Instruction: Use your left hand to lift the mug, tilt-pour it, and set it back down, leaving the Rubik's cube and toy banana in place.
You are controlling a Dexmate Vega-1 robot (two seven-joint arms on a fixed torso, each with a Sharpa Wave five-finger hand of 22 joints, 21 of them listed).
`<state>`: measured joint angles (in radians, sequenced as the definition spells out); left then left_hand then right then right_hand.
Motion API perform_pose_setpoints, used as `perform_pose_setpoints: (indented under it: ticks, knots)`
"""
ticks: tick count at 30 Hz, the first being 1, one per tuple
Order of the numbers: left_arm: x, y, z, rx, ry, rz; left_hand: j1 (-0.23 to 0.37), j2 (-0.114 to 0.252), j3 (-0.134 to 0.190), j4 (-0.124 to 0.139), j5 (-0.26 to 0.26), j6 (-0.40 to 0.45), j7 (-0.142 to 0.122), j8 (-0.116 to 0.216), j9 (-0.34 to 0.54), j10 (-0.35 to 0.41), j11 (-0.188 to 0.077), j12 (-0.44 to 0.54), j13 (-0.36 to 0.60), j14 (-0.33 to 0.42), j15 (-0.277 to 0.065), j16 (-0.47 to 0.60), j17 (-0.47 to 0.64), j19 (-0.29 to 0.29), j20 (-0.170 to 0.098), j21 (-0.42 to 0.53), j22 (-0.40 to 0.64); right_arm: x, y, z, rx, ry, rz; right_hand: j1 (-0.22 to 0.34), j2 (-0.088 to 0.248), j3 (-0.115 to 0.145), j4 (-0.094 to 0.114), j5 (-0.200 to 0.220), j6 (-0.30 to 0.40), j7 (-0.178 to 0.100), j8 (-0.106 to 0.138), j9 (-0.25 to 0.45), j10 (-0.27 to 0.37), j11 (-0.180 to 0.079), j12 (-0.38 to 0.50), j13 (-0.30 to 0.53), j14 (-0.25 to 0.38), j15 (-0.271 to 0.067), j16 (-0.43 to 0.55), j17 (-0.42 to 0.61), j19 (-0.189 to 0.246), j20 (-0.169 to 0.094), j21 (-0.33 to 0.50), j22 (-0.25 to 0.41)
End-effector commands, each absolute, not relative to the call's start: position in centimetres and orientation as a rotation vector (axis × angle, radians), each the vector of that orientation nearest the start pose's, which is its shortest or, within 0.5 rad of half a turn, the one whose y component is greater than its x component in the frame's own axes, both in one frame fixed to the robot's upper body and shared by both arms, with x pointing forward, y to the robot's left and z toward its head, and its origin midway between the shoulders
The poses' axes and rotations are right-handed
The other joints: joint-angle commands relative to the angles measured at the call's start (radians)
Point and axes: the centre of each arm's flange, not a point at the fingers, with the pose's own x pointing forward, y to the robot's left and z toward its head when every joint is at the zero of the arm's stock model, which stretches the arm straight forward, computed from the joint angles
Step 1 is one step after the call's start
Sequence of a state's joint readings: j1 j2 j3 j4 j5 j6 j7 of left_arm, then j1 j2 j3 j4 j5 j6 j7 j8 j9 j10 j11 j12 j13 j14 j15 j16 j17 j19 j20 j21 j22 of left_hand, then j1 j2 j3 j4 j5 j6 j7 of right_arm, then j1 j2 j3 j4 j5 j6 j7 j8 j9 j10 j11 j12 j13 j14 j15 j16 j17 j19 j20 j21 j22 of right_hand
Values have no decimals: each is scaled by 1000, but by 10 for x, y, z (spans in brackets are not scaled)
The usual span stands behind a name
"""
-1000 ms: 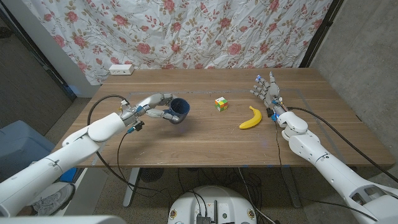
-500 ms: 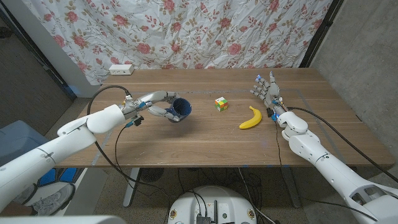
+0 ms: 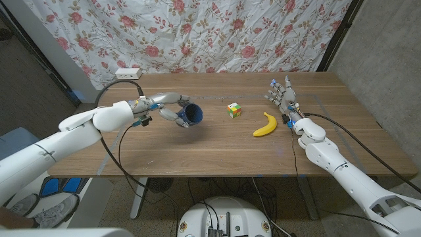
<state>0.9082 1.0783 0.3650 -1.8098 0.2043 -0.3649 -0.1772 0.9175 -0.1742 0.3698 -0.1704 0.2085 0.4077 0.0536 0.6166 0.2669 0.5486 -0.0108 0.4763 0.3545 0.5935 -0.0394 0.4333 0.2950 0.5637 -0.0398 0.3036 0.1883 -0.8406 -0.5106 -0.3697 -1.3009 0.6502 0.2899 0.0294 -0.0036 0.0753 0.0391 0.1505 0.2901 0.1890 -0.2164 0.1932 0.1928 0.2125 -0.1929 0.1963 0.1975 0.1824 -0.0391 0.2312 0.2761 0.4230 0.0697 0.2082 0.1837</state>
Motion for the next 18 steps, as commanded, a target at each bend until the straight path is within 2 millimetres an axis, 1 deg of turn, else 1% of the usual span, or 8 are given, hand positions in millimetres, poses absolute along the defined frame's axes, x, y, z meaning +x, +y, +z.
perform_pose_setpoints:
  ticks: [1, 4, 9, 18]
  knots:
    - [517, 253, 53, 1631, -862, -410, 177, 220, 3, 4, 7, 50, -37, 157, 34, 119, -114, 6, 168, 29, -155, 2, 3, 10, 2, 5, 6, 653, -290, -27, 42, -593, 206, 2, 10, 2, 7, 4, 0, -6, 4, 2, 8, 1, 5, 4, 5, -51, 5, 2, 3, 0, 6, 5]
    - [513, 245, 54, 1723, -897, -401, 175, 221, 2, 5, 7, 52, -37, 159, 34, 123, -111, 8, 170, 32, -156, 2, 2, 13, 1, 6, 6, 653, -290, -27, 42, -593, 206, 2, 10, 2, 7, 4, 0, -6, 4, 2, 8, 0, 5, 4, 6, -50, 6, 2, 3, 1, 6, 5]
    - [510, 238, 53, 1797, -885, -395, 173, 223, 3, 5, 8, 53, -37, 161, 32, 122, -115, 7, 172, 34, -158, -1, 1, 15, 1, 7, 6, 652, -290, -27, 42, -594, 206, 2, 10, 2, 7, 4, 0, -6, 4, 2, 8, 1, 5, 4, 6, -50, 6, 2, 3, 1, 6, 5]
    - [511, 236, 49, 1868, -847, -385, 171, 226, 2, 5, 8, 52, -38, 163, 30, 127, -115, 9, 175, 38, -158, -3, 1, 19, 1, 9, 6, 653, -290, -27, 42, -593, 206, 2, 10, 2, 7, 4, 0, -6, 4, 2, 7, 2, 5, 4, 5, -50, 5, 2, 3, 1, 6, 5]
